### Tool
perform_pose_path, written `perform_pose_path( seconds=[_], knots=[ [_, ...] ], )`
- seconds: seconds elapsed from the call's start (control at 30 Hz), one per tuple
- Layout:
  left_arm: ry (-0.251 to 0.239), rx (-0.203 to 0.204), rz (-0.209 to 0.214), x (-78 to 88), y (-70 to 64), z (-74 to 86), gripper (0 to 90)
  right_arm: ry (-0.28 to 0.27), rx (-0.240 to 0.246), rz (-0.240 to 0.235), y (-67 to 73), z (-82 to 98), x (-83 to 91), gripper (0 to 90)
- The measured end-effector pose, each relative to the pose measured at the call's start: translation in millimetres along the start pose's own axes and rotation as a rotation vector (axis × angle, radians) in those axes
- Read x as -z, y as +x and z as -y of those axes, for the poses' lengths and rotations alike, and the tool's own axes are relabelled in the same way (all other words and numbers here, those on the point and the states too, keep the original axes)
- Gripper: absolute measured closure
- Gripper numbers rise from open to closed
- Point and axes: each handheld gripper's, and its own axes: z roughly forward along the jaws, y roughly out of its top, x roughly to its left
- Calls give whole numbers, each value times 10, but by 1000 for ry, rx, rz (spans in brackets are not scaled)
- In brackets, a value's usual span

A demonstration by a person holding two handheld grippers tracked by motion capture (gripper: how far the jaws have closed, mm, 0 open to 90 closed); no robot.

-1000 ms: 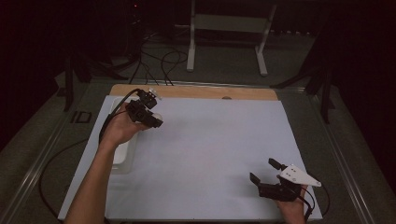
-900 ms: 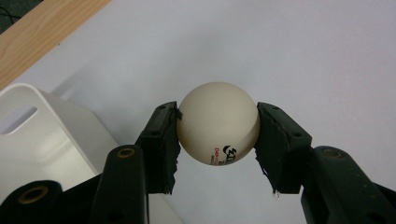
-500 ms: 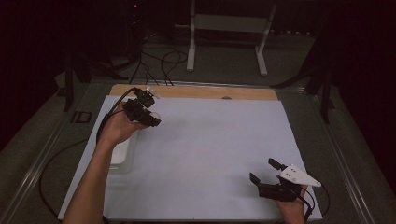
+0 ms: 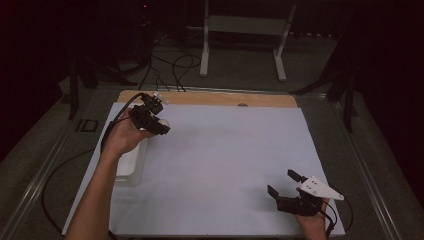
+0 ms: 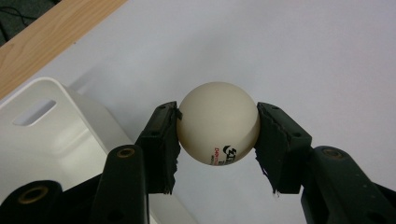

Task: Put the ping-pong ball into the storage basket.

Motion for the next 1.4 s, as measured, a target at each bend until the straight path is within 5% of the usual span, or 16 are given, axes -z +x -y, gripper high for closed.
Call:
perform_pose_path(
  seconds=[1.4],
  knots=[
    [1, 35, -29, 129, 145, 126, 515, 2, 3, -3, 4, 3, -14, 79]
  ],
)
